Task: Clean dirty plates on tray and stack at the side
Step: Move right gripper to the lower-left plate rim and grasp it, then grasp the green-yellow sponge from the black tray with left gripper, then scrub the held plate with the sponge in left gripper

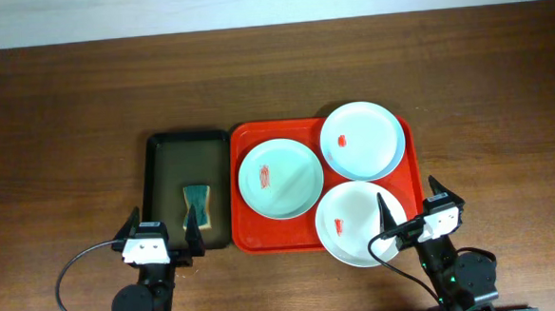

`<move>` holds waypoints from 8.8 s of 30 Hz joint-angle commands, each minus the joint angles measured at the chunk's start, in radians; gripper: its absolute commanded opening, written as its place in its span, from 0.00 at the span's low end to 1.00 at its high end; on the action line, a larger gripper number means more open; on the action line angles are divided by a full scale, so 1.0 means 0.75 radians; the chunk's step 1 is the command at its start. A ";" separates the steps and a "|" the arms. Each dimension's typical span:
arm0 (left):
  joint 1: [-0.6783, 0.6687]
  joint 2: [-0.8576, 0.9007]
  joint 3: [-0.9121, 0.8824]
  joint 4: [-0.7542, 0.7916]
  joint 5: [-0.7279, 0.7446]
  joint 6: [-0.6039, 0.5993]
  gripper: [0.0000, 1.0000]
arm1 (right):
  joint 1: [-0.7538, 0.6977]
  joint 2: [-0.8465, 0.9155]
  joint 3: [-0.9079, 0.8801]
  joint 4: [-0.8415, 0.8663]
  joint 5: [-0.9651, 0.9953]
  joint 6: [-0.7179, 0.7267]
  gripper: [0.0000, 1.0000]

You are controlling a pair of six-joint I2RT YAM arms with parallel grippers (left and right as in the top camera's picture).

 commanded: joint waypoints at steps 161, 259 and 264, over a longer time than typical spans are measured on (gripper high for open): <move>-0.007 1.943 1.642 -1.503 0.246 -0.134 0.18 | 0.364 2.354 1.328 -0.486 -0.183 0.964 0.04; -0.345 2.624 2.146 -1.409 0.308 -0.002 0.00 | 0.364 2.354 1.328 -0.521 -0.288 0.824 0.04; -0.390 2.743 2.146 -1.407 0.309 -0.051 0.00 | 0.364 2.354 1.328 -0.522 -0.288 0.824 0.04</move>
